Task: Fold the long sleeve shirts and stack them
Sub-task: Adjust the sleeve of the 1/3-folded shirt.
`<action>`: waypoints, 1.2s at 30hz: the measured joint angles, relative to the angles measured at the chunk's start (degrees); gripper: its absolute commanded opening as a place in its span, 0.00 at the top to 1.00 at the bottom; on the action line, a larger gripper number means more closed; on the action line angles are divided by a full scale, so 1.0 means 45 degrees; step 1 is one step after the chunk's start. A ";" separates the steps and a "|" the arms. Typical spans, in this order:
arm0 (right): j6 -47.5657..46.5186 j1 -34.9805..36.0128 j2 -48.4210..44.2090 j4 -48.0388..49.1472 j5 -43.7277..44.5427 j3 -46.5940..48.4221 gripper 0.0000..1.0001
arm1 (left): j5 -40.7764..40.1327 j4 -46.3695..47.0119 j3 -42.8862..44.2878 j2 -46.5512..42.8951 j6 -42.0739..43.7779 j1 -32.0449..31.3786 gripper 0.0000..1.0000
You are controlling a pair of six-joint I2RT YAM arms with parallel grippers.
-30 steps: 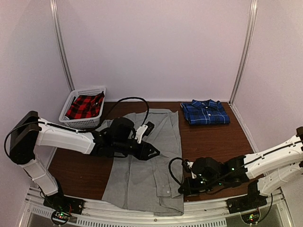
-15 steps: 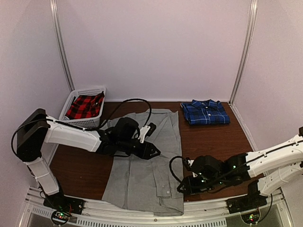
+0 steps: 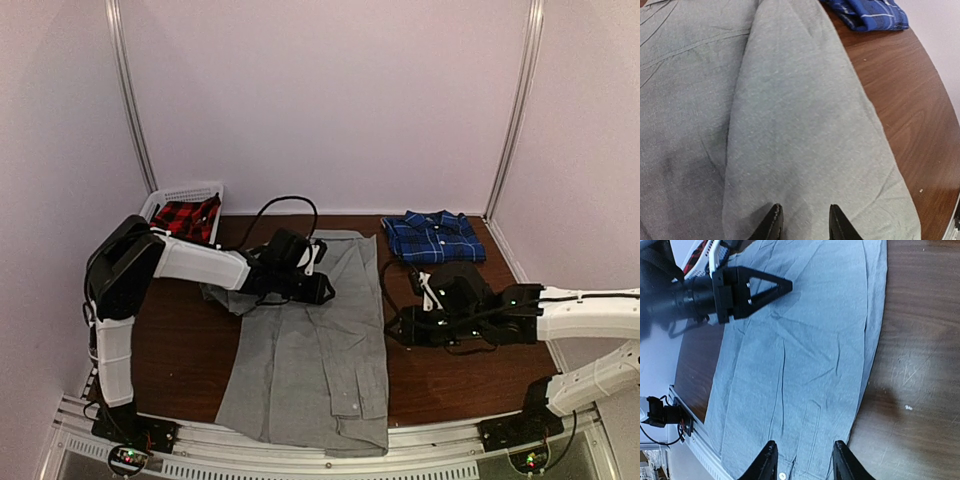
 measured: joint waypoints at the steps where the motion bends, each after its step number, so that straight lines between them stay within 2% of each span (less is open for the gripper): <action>1: -0.0189 -0.0306 0.0015 0.0175 -0.0015 0.0024 0.62 | -0.0102 -0.0219 0.0248 0.0287 0.0000 0.0044 0.68; 10: -0.1486 -0.2370 0.1996 0.2288 -0.1161 0.0874 0.63 | -0.0782 -0.1593 0.1860 0.1647 0.0058 0.0209 0.69; 15: -0.2025 -0.3293 0.3983 0.3784 -0.2195 0.1758 0.70 | -0.1098 -0.2050 0.2463 0.1661 0.0311 0.0223 0.69; 27: -0.2773 -0.4537 0.9743 0.5824 -0.4046 0.6387 0.91 | -0.1564 -0.2545 0.1885 0.0840 0.0432 0.0223 0.74; 36: -0.2929 -0.4911 1.2745 0.5761 -0.5343 0.9092 0.96 | -0.1540 -0.2273 0.1209 0.0685 0.0233 0.0223 0.79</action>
